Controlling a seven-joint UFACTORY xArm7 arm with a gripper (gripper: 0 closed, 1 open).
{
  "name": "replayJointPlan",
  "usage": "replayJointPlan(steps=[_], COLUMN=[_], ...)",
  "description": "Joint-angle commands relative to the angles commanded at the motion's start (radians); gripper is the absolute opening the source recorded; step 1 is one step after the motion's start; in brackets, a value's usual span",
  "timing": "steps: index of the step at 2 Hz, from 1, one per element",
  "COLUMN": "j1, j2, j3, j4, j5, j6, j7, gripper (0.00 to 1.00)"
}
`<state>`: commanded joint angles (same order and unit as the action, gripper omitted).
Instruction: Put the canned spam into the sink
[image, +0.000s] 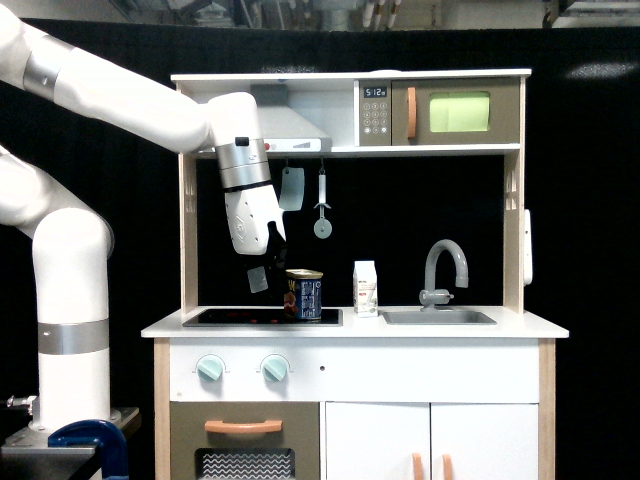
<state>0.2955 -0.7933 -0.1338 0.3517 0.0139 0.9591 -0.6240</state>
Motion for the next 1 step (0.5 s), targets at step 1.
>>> replayJointPlan(steps=[1], j1=[0.338], j2=[0.278], j3=[-0.43], j4=[0.269], j5=[0.144], j6=[0.104], j7=[-0.878], gripper=[1.0])
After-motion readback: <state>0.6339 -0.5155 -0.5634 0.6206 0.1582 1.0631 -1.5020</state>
